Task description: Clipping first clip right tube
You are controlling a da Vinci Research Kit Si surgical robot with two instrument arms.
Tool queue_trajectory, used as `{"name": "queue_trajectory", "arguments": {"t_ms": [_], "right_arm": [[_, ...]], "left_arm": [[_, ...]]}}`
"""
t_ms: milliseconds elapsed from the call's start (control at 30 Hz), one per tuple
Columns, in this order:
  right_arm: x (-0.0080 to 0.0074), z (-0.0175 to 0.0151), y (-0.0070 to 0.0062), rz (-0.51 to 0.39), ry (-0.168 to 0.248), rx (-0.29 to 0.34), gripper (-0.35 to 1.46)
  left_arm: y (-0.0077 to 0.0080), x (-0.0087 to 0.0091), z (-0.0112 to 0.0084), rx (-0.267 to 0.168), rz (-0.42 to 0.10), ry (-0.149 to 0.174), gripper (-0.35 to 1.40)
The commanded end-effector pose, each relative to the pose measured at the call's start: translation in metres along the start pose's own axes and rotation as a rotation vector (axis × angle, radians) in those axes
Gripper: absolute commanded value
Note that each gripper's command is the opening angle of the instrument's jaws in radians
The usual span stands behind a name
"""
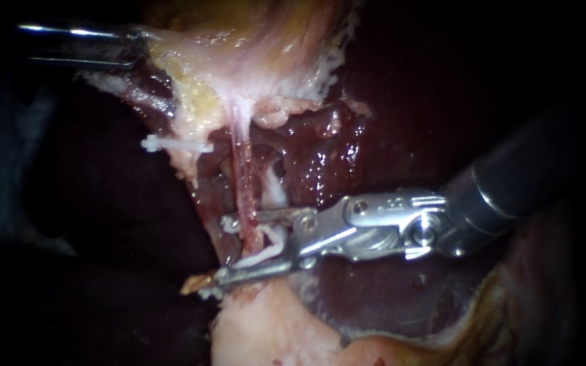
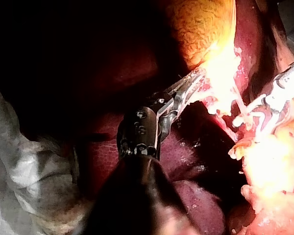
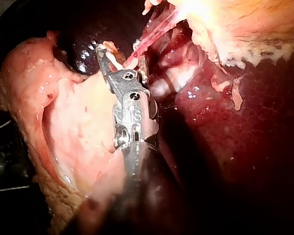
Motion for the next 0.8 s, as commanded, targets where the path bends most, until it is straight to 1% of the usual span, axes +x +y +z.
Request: {"name": "queue_trajectory", "arguments": {"t_ms": [33, 167, 267, 333, 467, 500, 567, 633, 700, 800], "right_arm": [[0.0, 0.0, 0.0, -0.002, 0.002, -0.002, 0.49], [0.0001, 0.0, -0.0001, 0.003, 0.008, 0.002, 0.49], [0.0003, -0.0001, -0.0005, 0.014, 0.02, 0.006, 0.49], [0.0005, -0.0001, -0.0011, 0.019, 0.026, 0.026, 0.49], [0.0011, 0.0001, -0.0031, 0.032, 0.034, 0.076, 0.49], [0.0012, 0.0001, -0.0033, 0.03, 0.036, 0.083, 0.49], [0.0017, 0.0004, -0.0045, 0.04, 0.049, 0.112, 0.49], [0.002, 0.0006, -0.0052, 0.036, 0.053, 0.13, 0.49], [0.0024, 0.0007, -0.0057, 0.033, 0.053, 0.149, 0.48], [0.0027, 0.0008, -0.006, 0.035, 0.054, 0.162, 0.47]], "left_arm": [[0.0, 0.0, 0.0, 0.0, 0.0, -0.001, -0.35], [0.0, 0.0, 0.0, 0.0, 0.0, -0.001, -0.35], [0.0, 0.0, 0.0, 0.0, 0.0, -0.001, -0.35], [0.0, 0.0, 0.0, 0.0, 0.0, -0.001, -0.35], [-0.0001, 0.0, 0.0, -0.001, 0.0, -0.001, -0.35], [-0.0001, 0.0, 0.0, -0.001, 0.0, -0.001, -0.35], [-0.0001, 0.0, 0.0, 0.0, 0.0, -0.001, -0.35], [-0.0001, 0.0, 0.0, 0.0, 0.0, -0.001, -0.35], [-0.0001, 0.0, 0.0, 0.0, 0.0, -0.001, -0.35], [-0.0001, 0.0, 0.0, 0.0, 0.0, -0.001, -0.35]]}}
